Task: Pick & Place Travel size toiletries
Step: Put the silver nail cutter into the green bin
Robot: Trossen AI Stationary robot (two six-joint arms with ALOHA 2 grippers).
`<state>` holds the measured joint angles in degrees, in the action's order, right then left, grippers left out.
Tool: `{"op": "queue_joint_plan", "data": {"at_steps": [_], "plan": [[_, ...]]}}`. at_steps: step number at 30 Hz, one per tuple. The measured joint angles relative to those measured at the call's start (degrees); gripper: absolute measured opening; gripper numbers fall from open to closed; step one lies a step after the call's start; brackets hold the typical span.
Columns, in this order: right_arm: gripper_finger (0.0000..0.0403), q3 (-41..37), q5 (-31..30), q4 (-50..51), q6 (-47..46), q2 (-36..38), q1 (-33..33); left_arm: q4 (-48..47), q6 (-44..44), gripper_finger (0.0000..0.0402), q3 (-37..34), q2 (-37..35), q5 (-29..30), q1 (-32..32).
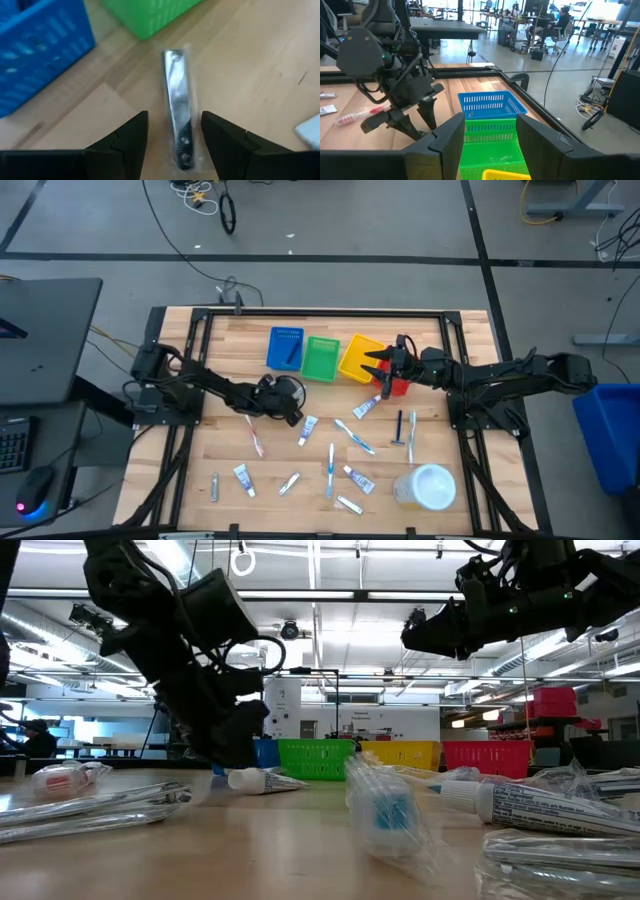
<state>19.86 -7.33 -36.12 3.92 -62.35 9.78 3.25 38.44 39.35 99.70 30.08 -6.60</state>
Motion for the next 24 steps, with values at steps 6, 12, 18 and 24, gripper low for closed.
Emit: {"op": "queue_joint_plan", "data": {"at_steps": [6, 12, 18, 24], "plan": [[0.0188, 0.00, -0.01, 0.13, 0.00, 0.00, 0.00, 1.37, 0.19, 0.0182, 0.11, 1.44, -0.17, 0.60], [0.0190, 0.00, 0.00, 0.30, 0.08, 0.00, 0.00, 1.35, 0.42, 0.0122, 0.04, 1.44, -1.15, 0.64], [0.0186, 0.00, -0.02, 0.33, 0.17, 0.00, 0.00, 2.23, 3.40, 0.0060, -0.04, 1.48, -1.50, 0.44], [0.0188, 0.01, -0.01, 0.32, 0.17, 0.00, 0.00, 3.58, 2.84, 0.0053, 0.24, 0.52, -1.62, -1.65]]}}
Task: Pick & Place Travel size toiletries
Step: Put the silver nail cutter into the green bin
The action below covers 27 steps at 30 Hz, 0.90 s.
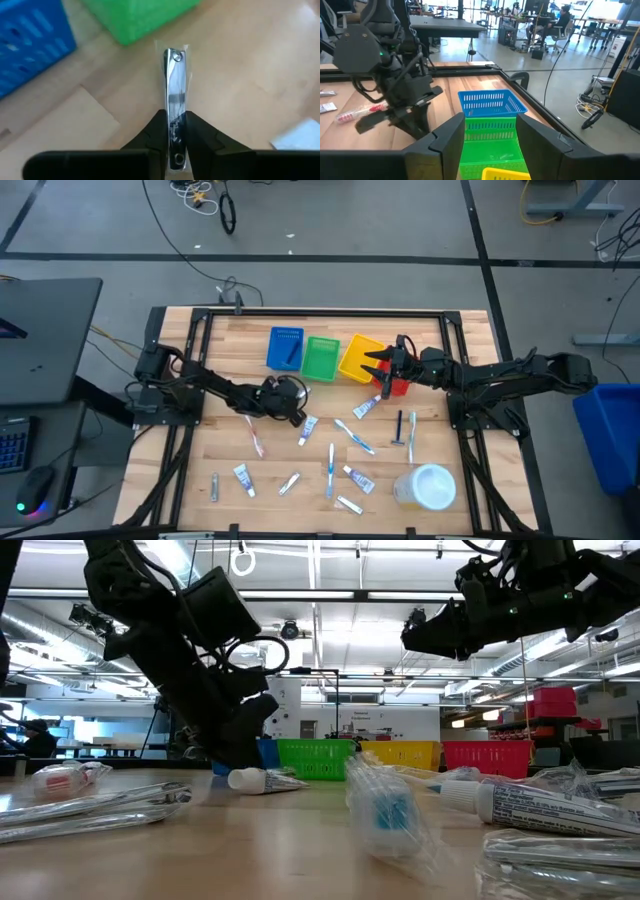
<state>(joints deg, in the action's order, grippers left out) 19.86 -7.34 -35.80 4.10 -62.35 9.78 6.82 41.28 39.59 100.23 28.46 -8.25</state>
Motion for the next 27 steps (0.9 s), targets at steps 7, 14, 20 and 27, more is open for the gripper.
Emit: {"op": "queue_joint_plan", "data": {"at_steps": [7, 14, 20, 27], "plan": [[0.0186, -0.01, -0.02, 0.46, 0.01, 0.00, 0.00, -0.07, -4.13, 0.0055, 4.35, -2.09, -0.18, -2.21], [0.0187, -0.01, -0.04, 1.31, 0.02, 0.02, 0.00, 0.21, -12.12, 0.0062, 11.86, -2.08, 4.30, 0.02], [0.0187, -0.01, -0.04, 1.43, 0.02, 0.02, 0.00, 0.11, -14.73, 0.0058, 14.84, -2.10, 4.29, 6.05], [0.0185, -0.01, -0.04, 1.38, 0.18, 0.02, 0.00, 1.33, -15.80, 0.0065, 14.93, 0.38, -5.43, 14.54]]}}
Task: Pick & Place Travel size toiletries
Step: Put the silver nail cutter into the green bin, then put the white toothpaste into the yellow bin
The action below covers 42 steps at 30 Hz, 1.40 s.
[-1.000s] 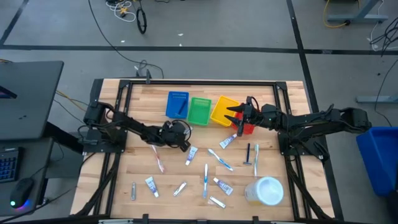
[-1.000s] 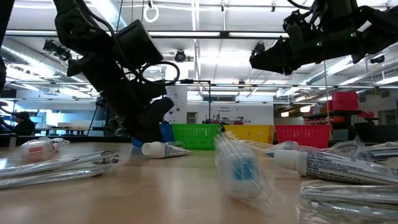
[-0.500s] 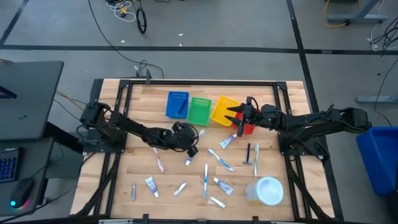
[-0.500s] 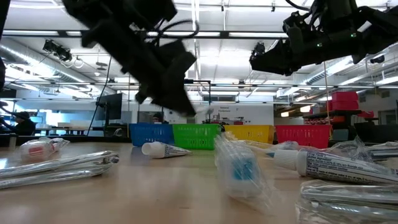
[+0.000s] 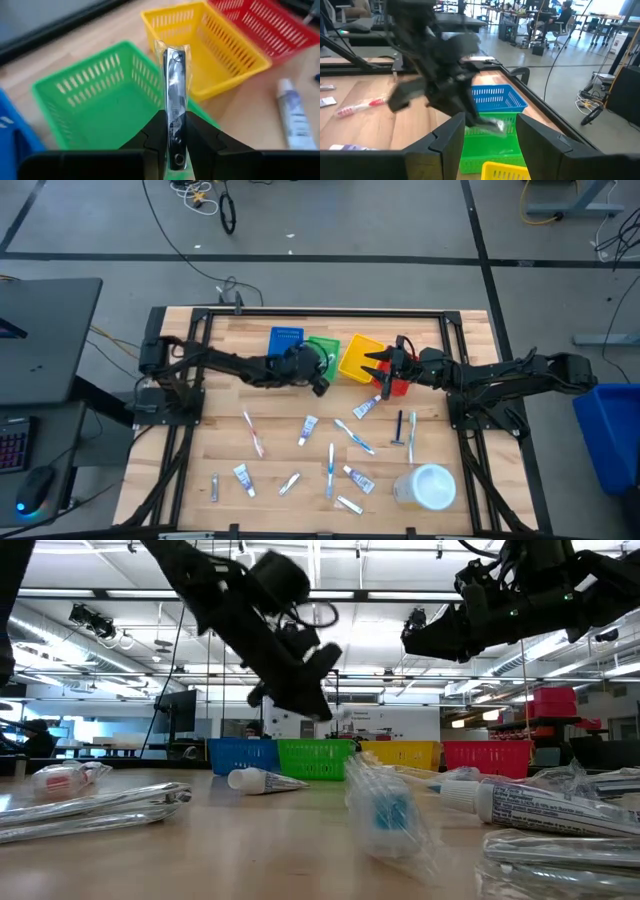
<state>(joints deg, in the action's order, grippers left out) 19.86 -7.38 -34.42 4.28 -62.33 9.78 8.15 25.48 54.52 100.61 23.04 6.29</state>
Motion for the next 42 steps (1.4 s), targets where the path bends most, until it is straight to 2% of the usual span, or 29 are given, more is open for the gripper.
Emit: {"op": "queue_joint_plan", "data": {"at_steps": [7, 13, 17, 22, 31, 37, 42], "plan": [[0.0187, 0.00, -0.09, -0.12, 0.30, -0.12, 0.10, 1.13, 1.24, 0.0060, 0.63, 5.56, -4.26, 5.31], [0.0187, 0.00, -0.06, 0.05, 0.32, -0.74, 0.43, 0.70, 1.07, 0.0073, 2.22, 9.02, -8.64, 7.56], [0.0188, 0.00, -0.03, 0.56, 0.32, -0.84, 0.74, -0.14, -1.52, 0.0082, 3.17, 8.83, -6.97, 7.47], [0.0186, 0.00, -0.02, 0.80, 0.73, -0.90, 0.92, -0.39, -4.66, 0.0104, 5.37, 8.51, -7.63, 7.50], [0.0186, 0.00, 0.02, 0.86, 0.73, -0.90, 1.08, -0.96, -5.24, 0.0149, 5.83, 8.47, -6.17, 7.47], [0.0190, 0.00, 0.07, 0.95, 0.71, -0.90, 1.07, -3.65, -4.88, 0.0142, 5.88, 3.51, -8.37, 7.47], [0.0196, 0.00, 0.13, 1.19, 0.71, -0.87, 1.07, -10.15, -6.81, 0.0128, 5.90, -5.24, -8.85, 7.10]]}}
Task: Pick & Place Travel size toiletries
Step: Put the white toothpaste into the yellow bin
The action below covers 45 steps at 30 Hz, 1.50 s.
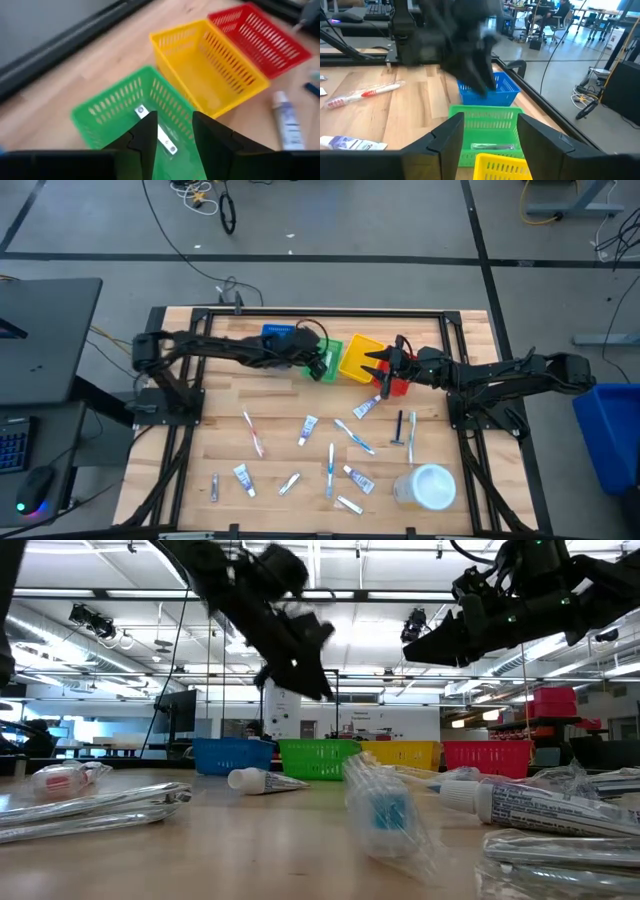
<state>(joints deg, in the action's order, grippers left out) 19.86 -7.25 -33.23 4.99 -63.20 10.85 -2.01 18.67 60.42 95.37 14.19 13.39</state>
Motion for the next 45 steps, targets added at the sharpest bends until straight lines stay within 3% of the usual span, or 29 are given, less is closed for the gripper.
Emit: {"op": "queue_joint_plan", "data": {"at_steps": [8, 12, 17, 23, 26, 35, 40, 45], "plan": [[0.0198, 0.00, 6.20, 0.26, -0.10, 0.00, -0.13, -11.36, -7.46, 0.0114, -2.06, -15.52, 1.25, -1.95], [0.0197, 0.00, 12.18, 0.34, -1.78, 0.00, -0.21, -11.61, -8.19, 0.0112, -6.56, -23.32, 3.86, -3.57], [0.0195, 0.00, 20.34, 0.53, -2.11, -0.29, -2.57, -6.50, -8.22, 0.0112, -17.31, -32.72, 5.27, -6.53], [0.0197, 0.37, 20.17, -1.44, 0.01, -4.00, -8.31, 10.16, -8.65, 0.0112, -31.28, -39.92, 5.01, -9.73], [0.0202, 4.10, 17.84, 5.38, 0.01, -6.79, -11.08, 14.23, -8.73, 0.0112, -35.05, -41.88, 5.14, -9.82], [0.0222, 26.94, 13.32, 49.46, 4.84, -17.16, -13.90, 15.48, -8.24, 0.0112, -37.13, -42.18, 7.35, -9.82], [0.0226, 29.46, 13.16, 54.40, 9.30, -24.98, -13.70, 16.15, -8.65, 0.0112, -37.11, -42.16, 7.37, -9.84], [0.0240, 29.49, 9.15, 55.27, 8.99, -29.07, -12.92, 14.82, -8.08, 0.0112, -37.11, -42.16, 5.16, -9.82]]}}
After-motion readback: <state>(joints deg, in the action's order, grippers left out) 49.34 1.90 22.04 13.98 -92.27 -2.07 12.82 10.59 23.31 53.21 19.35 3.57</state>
